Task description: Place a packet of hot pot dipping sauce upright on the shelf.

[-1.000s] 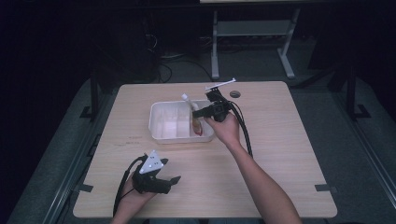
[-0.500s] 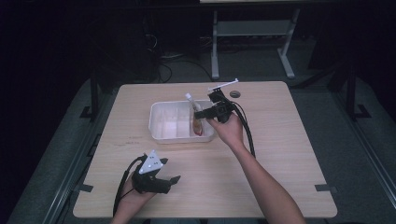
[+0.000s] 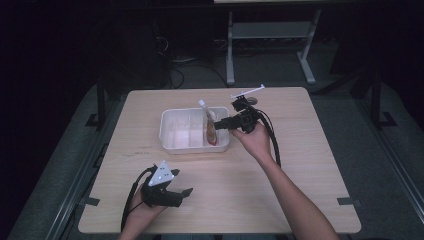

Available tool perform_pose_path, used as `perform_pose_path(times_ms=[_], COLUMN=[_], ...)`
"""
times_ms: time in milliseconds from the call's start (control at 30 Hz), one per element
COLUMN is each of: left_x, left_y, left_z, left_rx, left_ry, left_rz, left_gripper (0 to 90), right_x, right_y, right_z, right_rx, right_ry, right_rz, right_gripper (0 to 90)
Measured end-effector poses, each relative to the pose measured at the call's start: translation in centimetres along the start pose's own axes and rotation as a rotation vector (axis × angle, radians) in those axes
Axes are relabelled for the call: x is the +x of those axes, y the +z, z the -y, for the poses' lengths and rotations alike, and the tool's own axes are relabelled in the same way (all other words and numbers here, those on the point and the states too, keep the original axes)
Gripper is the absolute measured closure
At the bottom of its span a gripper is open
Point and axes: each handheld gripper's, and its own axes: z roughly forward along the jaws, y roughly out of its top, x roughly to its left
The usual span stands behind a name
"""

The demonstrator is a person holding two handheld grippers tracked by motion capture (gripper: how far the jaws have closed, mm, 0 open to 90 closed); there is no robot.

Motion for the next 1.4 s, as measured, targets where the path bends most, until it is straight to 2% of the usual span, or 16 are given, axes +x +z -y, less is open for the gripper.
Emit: perform_pose_path(times_ms=[533, 1067, 1400], left_x=[0.1, 0.3, 0.3], left_y=[0.0, -0.1, 0.0], left_z=[0.1, 0.1, 0.1], left_rx=[-0.001, -0.004, 0.001], left_ry=[-0.006, -0.011, -0.015], left_rz=[-0.004, -0.004, -0.005], left_gripper=[22.5, 22.5, 22.5], right_x=[-0.3, -0.6, -1.4], right_y=[-1.8, -3.3, -4.9], right_z=[1.4, 3.2, 4.6], right_rx=[0.015, 0.041, 0.02], right_ry=[-0.024, -0.042, -0.038], right_rz=[-0.028, -0.032, -0.041], right_gripper=[48.3, 45.7, 44.0])
